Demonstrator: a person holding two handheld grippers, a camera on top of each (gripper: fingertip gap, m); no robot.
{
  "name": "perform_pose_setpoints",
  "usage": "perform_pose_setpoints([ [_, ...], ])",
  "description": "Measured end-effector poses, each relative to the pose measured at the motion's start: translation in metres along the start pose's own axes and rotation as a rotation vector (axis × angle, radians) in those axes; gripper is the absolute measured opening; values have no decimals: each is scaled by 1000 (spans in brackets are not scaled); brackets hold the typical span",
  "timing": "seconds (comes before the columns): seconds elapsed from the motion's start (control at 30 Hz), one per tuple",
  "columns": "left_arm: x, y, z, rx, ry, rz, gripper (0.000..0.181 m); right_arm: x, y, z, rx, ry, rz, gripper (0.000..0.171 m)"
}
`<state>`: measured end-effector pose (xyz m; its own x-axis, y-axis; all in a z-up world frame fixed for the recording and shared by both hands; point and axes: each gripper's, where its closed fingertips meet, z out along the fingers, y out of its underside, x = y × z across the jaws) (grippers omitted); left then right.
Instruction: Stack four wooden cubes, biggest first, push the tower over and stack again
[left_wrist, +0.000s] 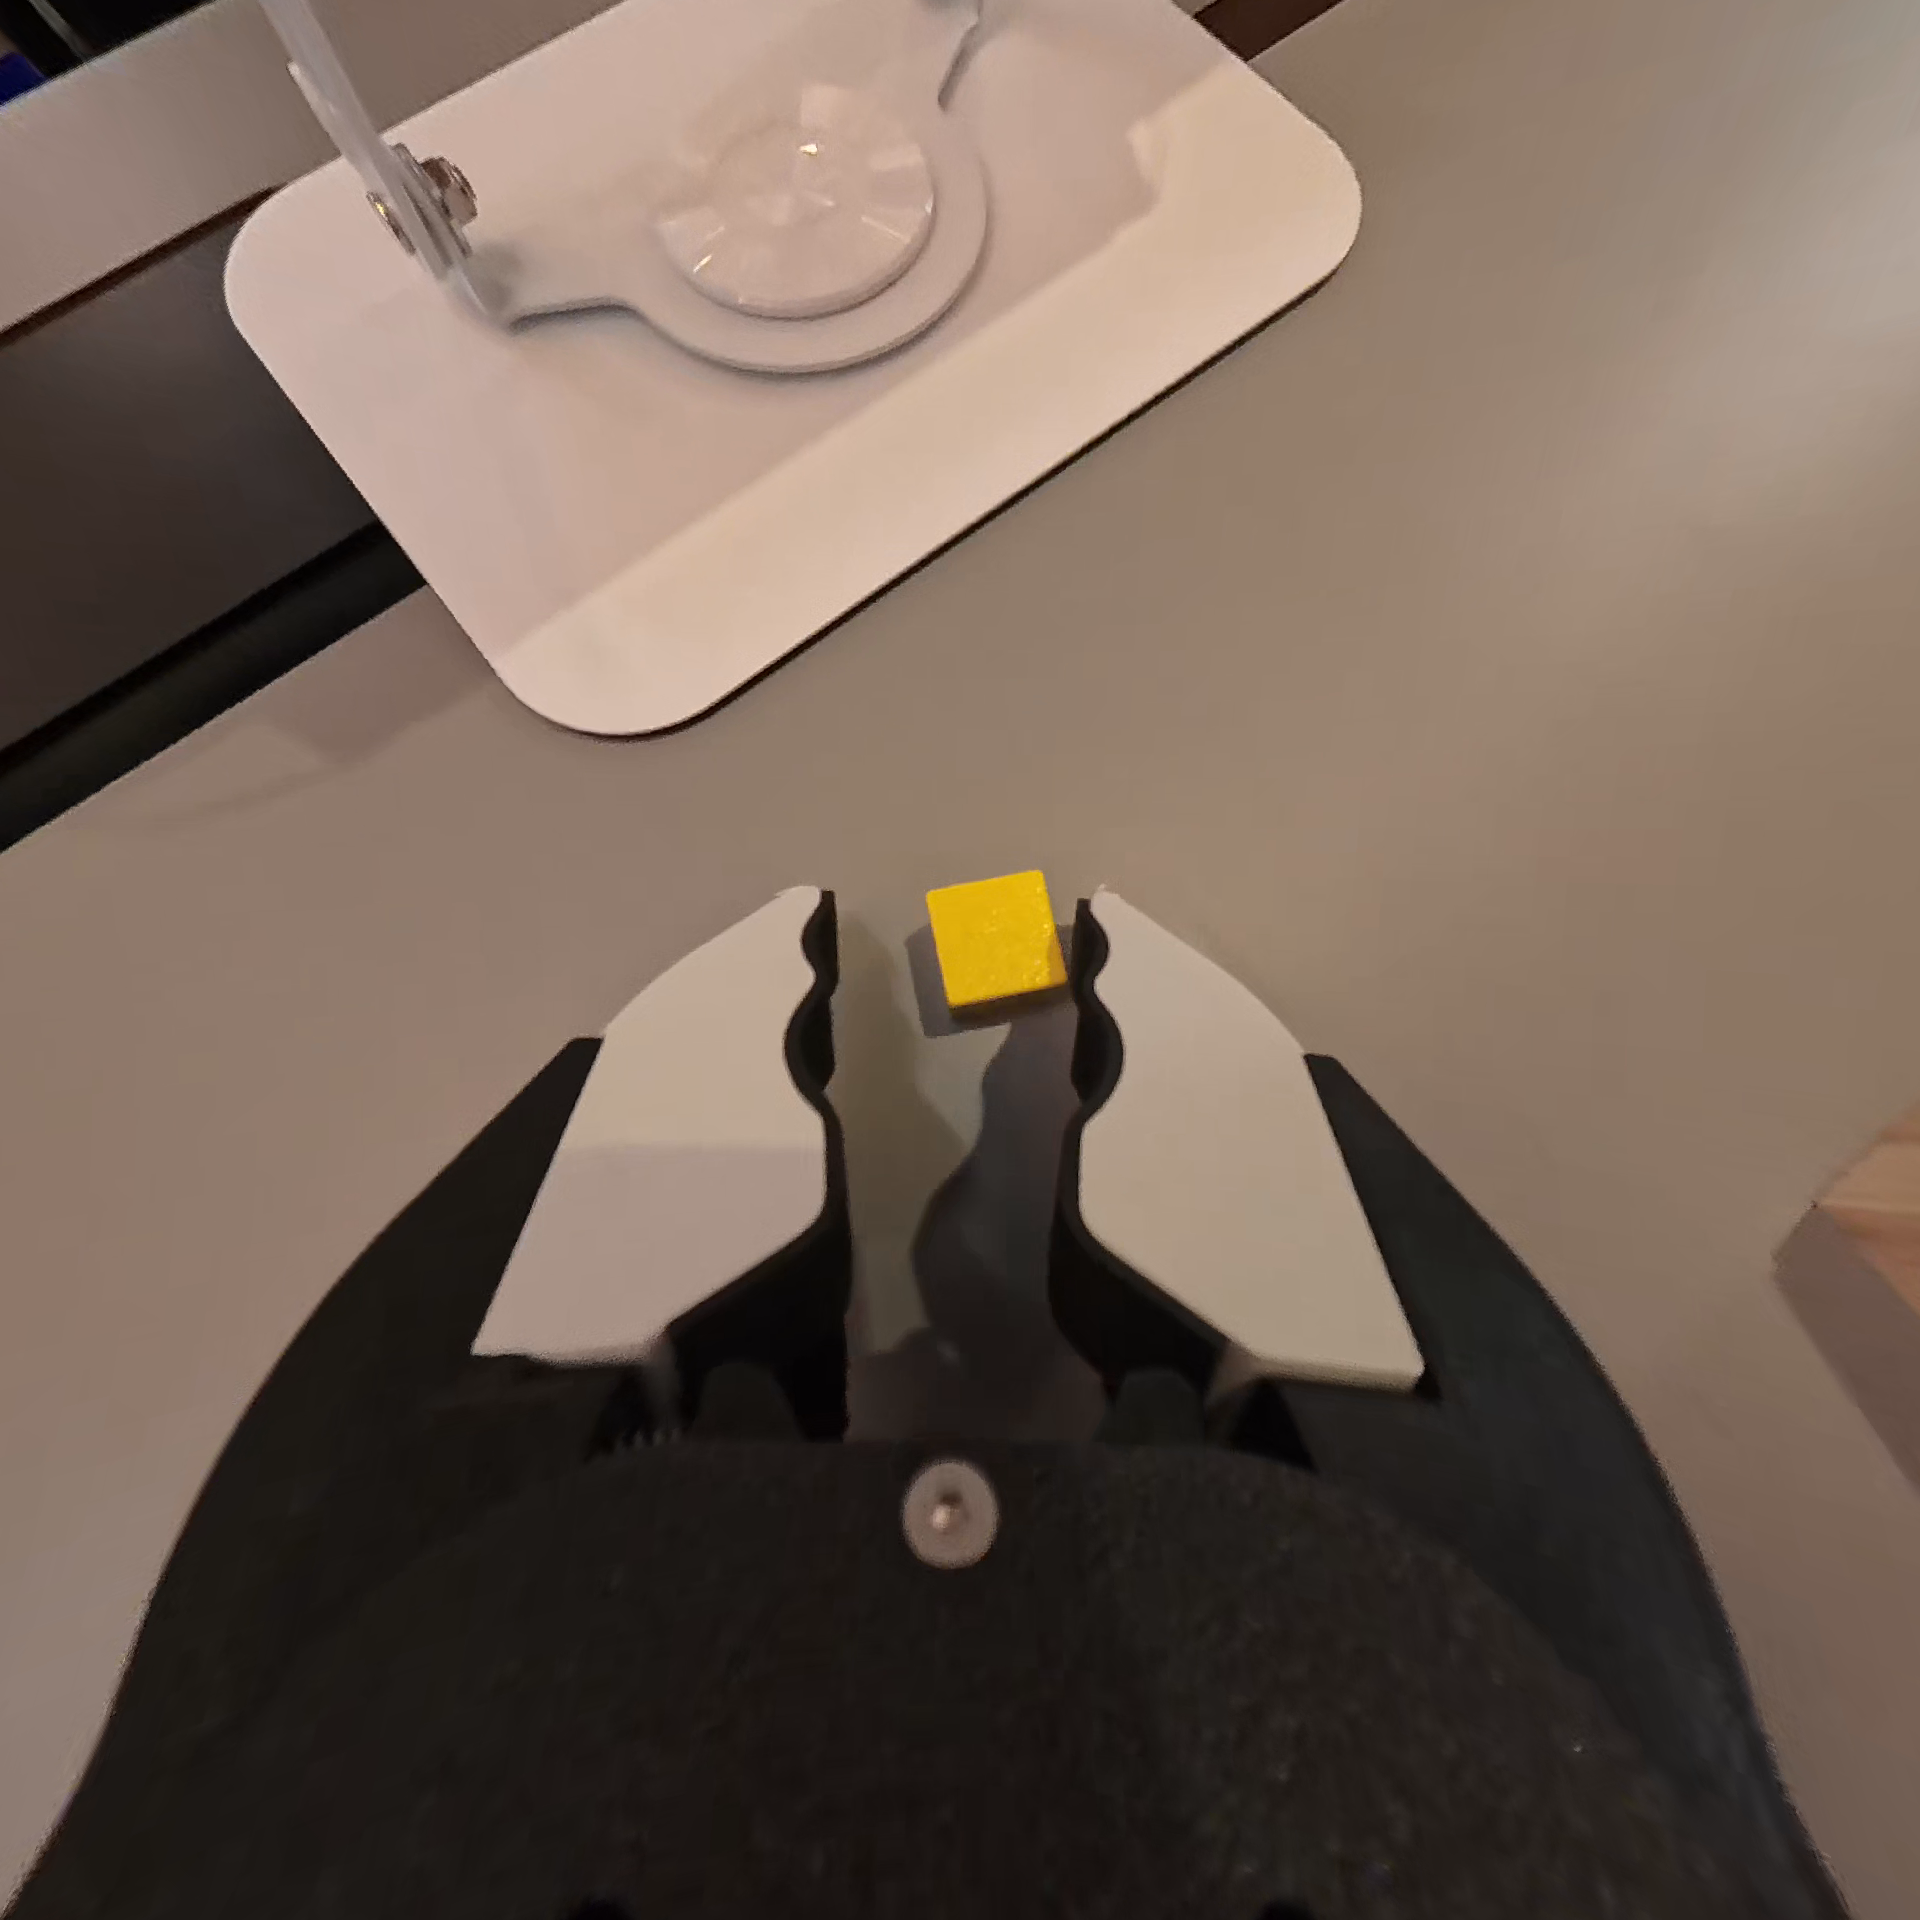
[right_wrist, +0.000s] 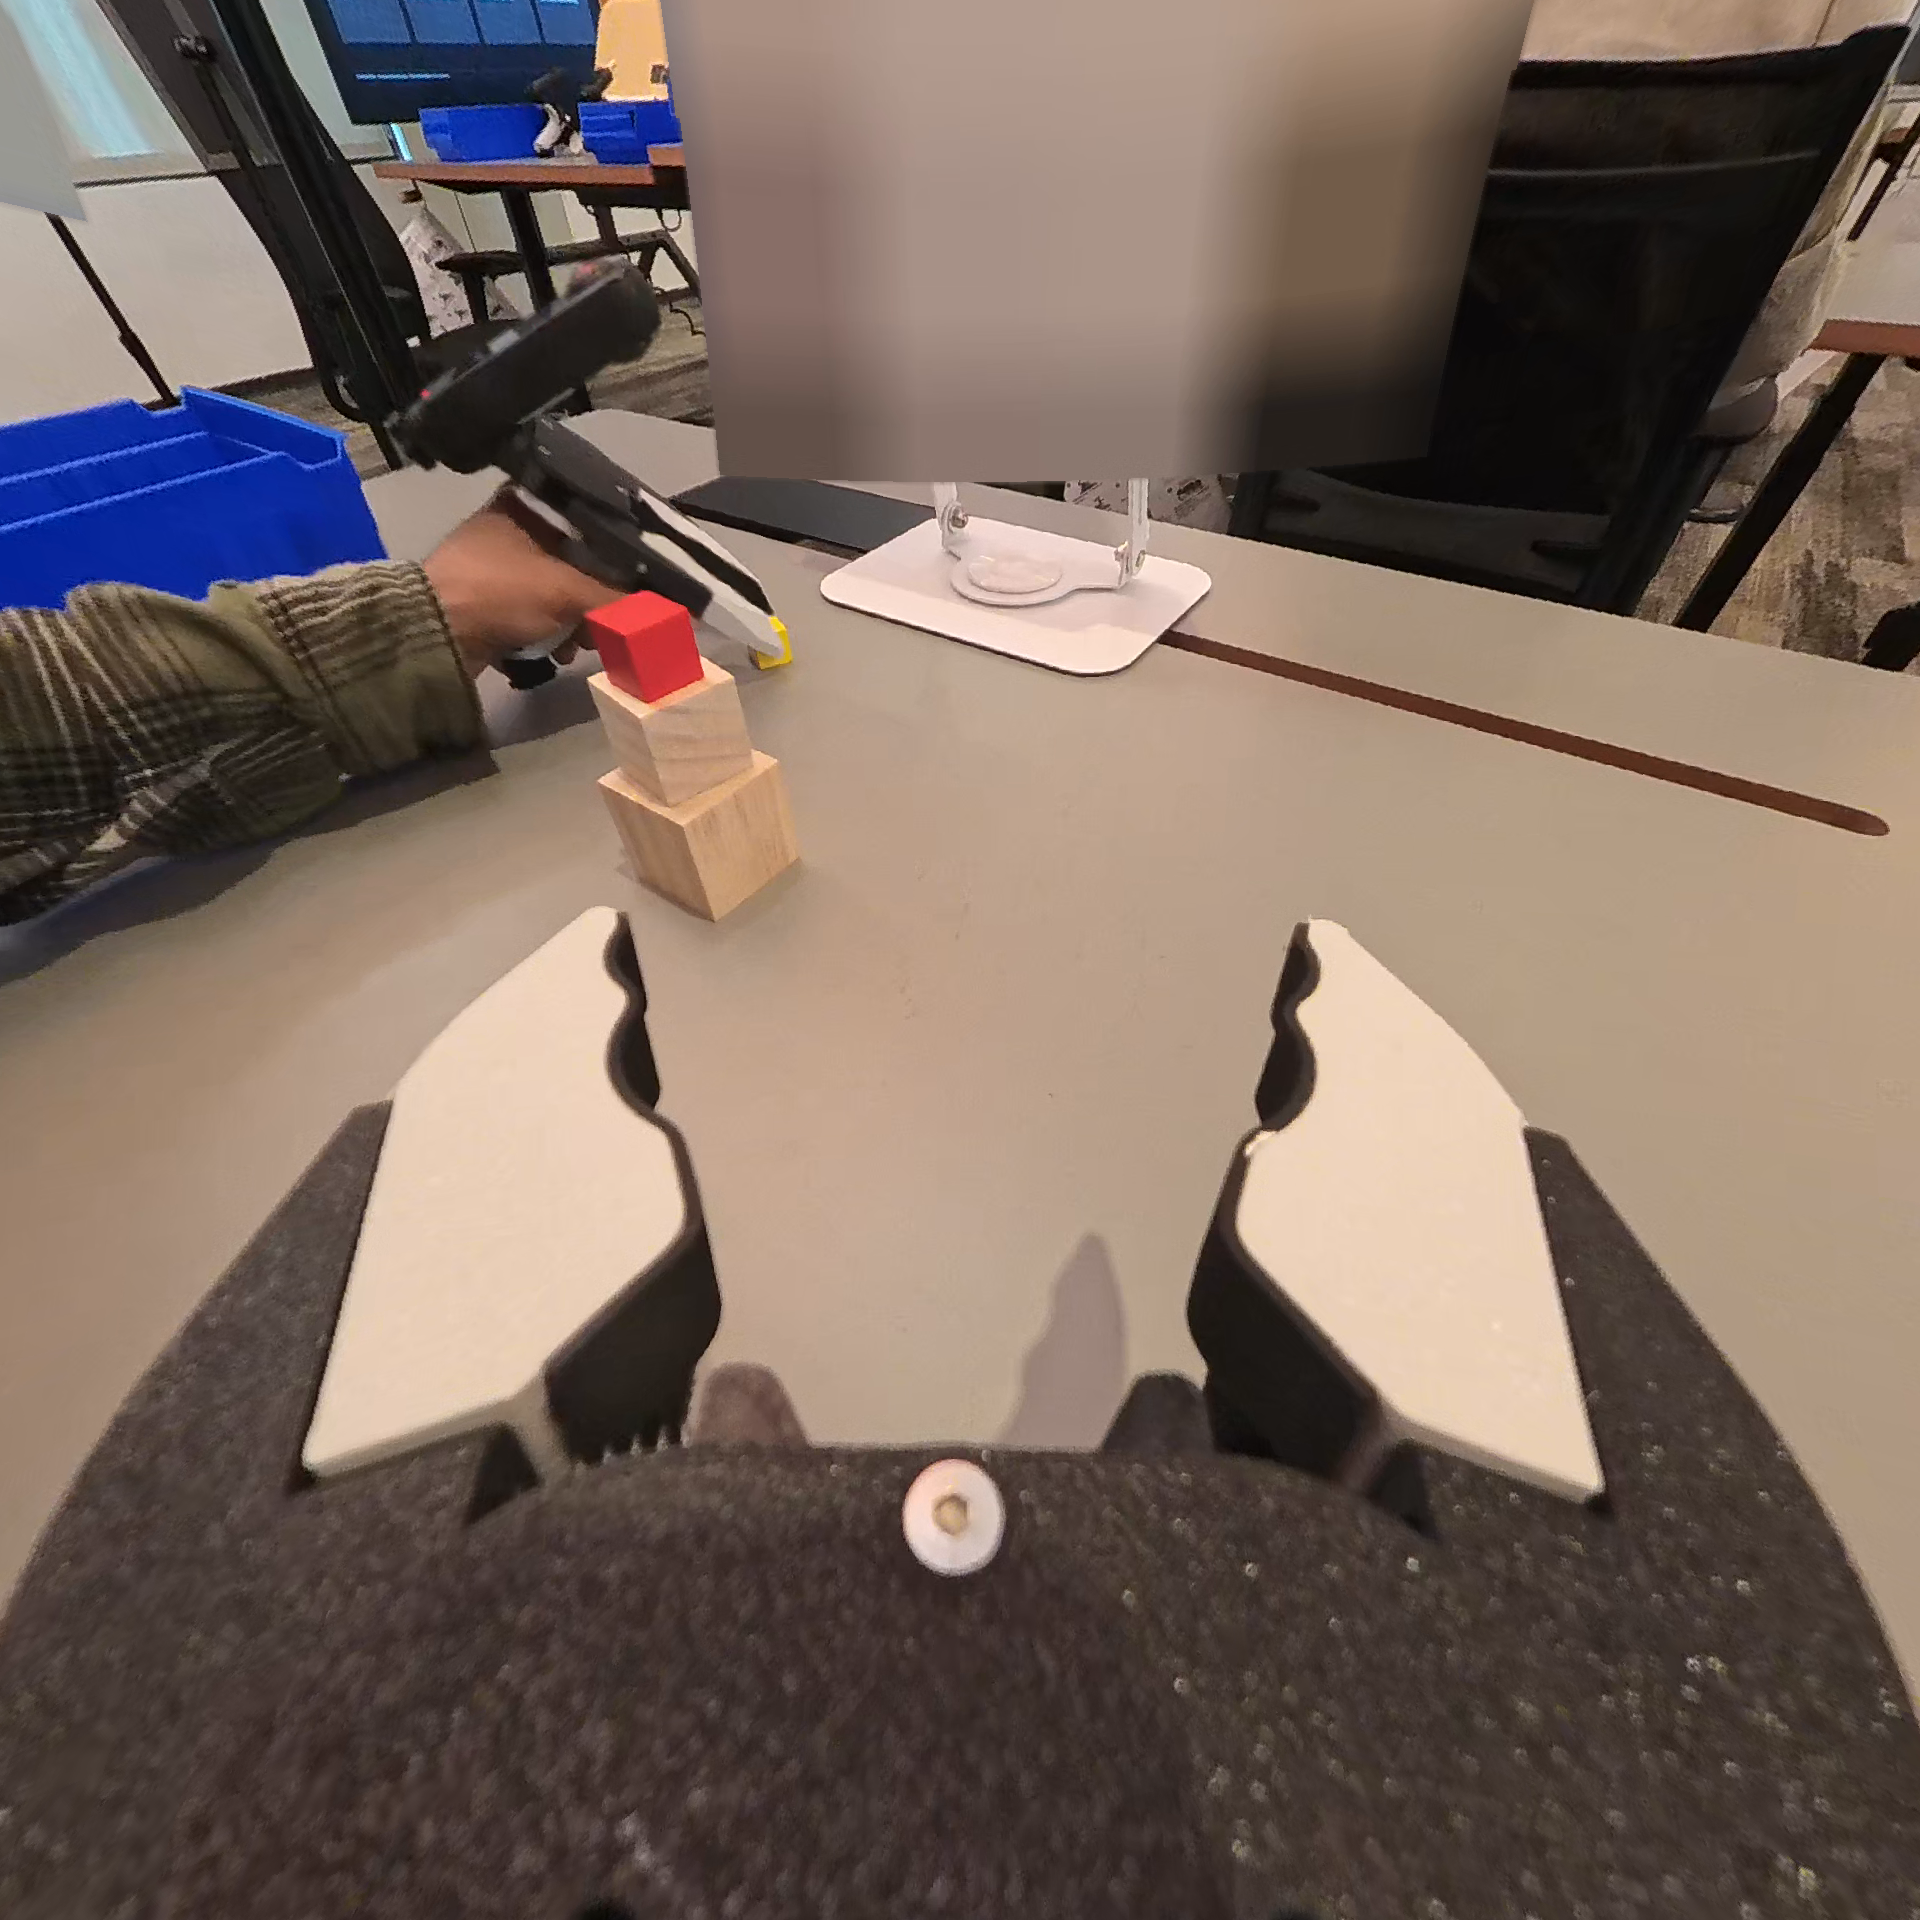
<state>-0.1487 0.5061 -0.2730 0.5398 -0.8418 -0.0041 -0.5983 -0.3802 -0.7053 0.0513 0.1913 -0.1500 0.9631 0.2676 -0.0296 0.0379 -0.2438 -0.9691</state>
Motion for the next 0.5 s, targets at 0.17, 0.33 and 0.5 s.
perform_pose_setpoints([
  [0.17, 4, 4, 2, -39, 38, 10, 22, 2, -2, -3, 6, 7, 3, 113],
  [0.33, 30, -22, -29, 66, 209, 104, 22, 2, -4, -4, 17, 4, 3, 113],
  [0.5, 105, -57, -97, 145, 518, 320, 22, -1, -5, -4, 19, -2, 1, 113],
])
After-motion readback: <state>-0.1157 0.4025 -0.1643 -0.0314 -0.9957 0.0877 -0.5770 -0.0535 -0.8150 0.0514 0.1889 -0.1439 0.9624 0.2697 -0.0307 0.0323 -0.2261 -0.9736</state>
